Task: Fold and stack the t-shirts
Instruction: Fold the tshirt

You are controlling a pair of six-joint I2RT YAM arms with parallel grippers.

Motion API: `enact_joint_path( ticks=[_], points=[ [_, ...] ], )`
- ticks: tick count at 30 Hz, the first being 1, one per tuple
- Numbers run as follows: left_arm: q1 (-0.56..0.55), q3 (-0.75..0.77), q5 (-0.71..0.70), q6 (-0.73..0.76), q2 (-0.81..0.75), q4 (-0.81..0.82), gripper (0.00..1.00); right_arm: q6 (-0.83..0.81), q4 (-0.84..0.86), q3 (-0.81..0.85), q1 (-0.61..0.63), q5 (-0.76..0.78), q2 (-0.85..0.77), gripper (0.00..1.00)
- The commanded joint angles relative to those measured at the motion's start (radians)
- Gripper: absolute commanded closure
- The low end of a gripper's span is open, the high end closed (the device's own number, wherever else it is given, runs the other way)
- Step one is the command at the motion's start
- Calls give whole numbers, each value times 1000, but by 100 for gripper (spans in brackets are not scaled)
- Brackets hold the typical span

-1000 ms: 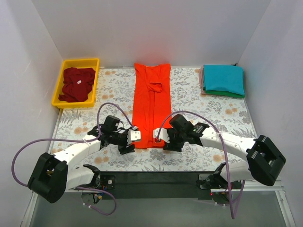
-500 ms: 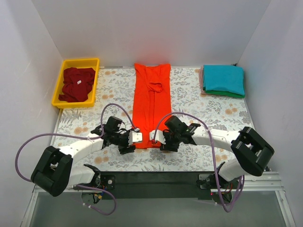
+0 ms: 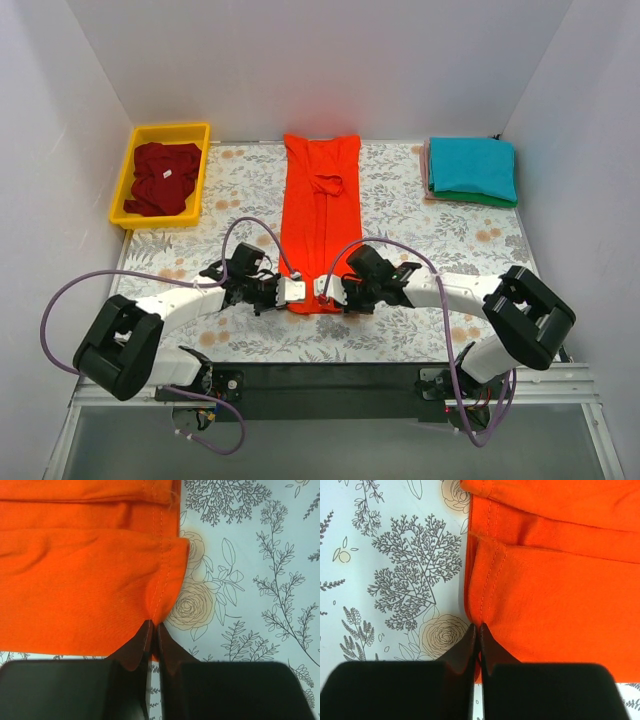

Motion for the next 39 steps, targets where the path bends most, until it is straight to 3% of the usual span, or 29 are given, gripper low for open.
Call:
enact_joint_path(
  ticks=[1,10,18,27,39],
  points=[
    [-8,3,-35,23,-30,-88,100,19,-114,-9,6,49,49,99],
    [-40,32,57,-55,-268,-301,100,123,-261,39,51,-14,-175,99],
    [-34,114,28,-192,-300,-311,100,34,-302,106,23,38,-227,99],
    [171,363,75,-141,-34,-185,100,-133,-326,342,-130,32,-42,99],
    [242,598,69,-68,321,-16,100,-305,-335,684,-282,0,282,99]
  ],
)
